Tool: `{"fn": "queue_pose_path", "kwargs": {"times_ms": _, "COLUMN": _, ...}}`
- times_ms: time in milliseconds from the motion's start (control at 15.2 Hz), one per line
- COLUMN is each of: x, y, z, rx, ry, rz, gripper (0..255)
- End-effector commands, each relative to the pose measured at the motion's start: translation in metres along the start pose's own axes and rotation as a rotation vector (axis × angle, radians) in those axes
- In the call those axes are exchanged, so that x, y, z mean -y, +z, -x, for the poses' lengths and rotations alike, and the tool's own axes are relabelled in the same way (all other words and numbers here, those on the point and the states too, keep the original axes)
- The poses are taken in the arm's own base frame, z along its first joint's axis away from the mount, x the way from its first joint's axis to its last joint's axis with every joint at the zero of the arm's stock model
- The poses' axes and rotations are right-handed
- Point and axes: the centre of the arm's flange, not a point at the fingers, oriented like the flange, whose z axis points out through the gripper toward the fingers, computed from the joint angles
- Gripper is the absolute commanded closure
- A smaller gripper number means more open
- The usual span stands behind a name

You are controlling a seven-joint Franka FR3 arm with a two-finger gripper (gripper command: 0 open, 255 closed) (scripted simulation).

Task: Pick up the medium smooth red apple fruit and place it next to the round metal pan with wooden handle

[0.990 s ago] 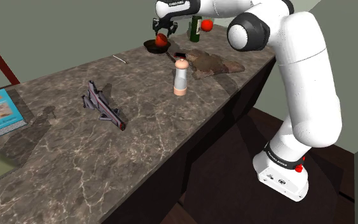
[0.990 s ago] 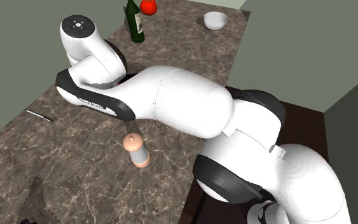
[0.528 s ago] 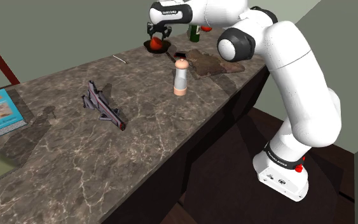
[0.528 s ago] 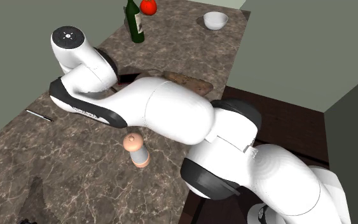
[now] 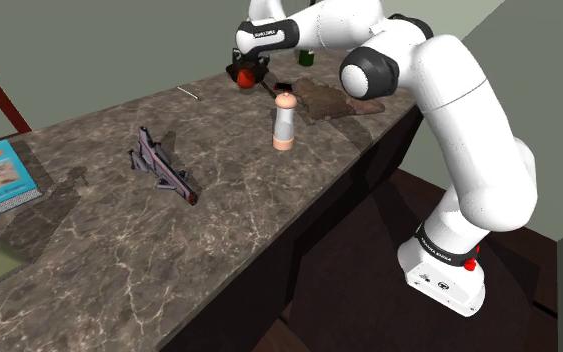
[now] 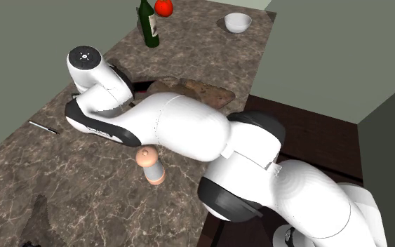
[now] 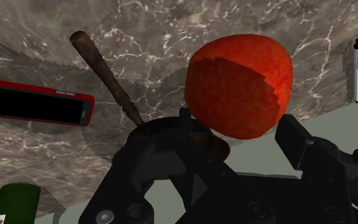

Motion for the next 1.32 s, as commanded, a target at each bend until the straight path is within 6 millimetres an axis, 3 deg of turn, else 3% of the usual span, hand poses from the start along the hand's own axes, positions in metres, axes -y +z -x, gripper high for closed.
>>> {"fn": "queue_pose_path", "kwargs": {"times_ms": 0, "x": -0.002, "y": 0.009, "z": 0.006, "rx": 0.0, "ry": 0.0, "rz": 0.0, "gripper": 255}}
{"fn": "queue_pose_path", "kwargs": {"times_ms": 726, "x": -0.012, "y": 0.058, "z": 0.035, "rx": -0.001, "ry": 0.0, "rz": 0.0, "gripper": 255}}
{"fn": "queue_pose_path", "kwargs": {"times_ms": 1254, "x": -0.012, "y": 0.059, "z": 0.035, "rx": 0.0, "ry": 0.0, "rz": 0.0, "gripper": 255}}
